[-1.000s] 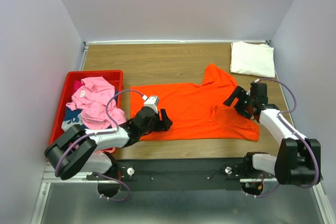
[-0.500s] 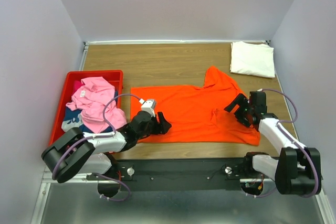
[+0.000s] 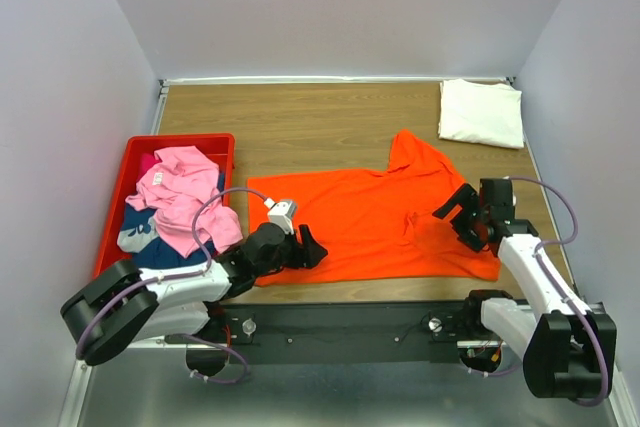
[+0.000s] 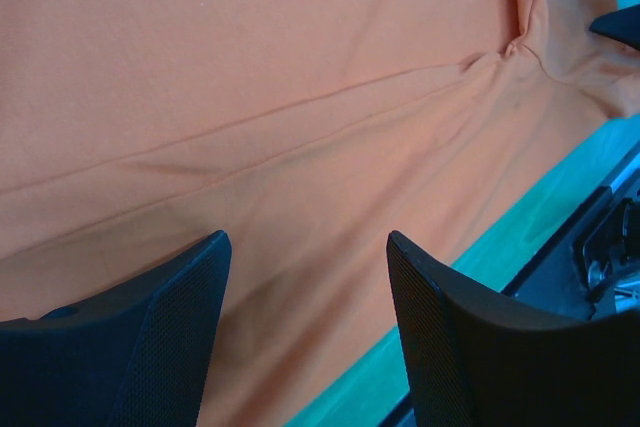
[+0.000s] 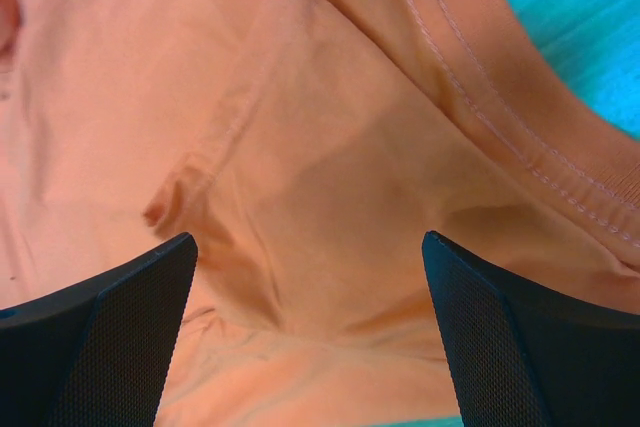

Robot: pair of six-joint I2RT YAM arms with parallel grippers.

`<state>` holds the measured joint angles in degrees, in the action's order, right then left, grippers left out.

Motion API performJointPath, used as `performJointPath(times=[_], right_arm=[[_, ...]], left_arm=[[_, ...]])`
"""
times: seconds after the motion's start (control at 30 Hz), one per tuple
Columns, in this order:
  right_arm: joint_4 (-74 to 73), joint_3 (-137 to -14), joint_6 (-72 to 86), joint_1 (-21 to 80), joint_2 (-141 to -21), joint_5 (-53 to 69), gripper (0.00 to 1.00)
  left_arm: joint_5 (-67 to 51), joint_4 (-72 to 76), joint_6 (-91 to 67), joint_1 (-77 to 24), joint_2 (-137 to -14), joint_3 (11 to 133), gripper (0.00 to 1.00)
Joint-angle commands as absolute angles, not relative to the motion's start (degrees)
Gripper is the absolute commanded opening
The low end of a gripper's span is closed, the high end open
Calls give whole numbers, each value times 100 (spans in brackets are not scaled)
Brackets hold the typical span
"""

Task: Fold and stack the t-shirts
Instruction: Fold the tshirt

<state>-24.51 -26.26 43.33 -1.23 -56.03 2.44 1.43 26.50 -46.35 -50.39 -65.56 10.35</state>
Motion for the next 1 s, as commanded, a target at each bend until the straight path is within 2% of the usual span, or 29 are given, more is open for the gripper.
performJointPath(times=[0.0, 0.2, 0.37, 0.5, 0.67, 0.97], right_arm=[[-2865, -3242, 4054, -123, -5510, 202, 99], [-3094, -4885, 3156, -114, -6177, 26, 97], [-2840, -6132, 2594, -88, -7651, -114, 96], [-2549, -6933, 2320, -53, -8734, -35, 95], [-2364, -7987, 2312, 184, -9974, 369, 91], [-2408, -9912, 2206, 729, -11819, 317, 88]], left_arm=[[359, 1952, -4544, -5080, -6153, 1221, 72], [853, 1178, -4140, -4624, -5976, 2134, 77], [633, 1029, -3578, -3352, -6538, 2934, 76], [922, 686, -2962, -2796, -7093, 3646, 75], [651, 344, -2532, -1953, -8023, 4576, 70], [1098, -605, -2180, -1740, -9165, 5870, 68]])
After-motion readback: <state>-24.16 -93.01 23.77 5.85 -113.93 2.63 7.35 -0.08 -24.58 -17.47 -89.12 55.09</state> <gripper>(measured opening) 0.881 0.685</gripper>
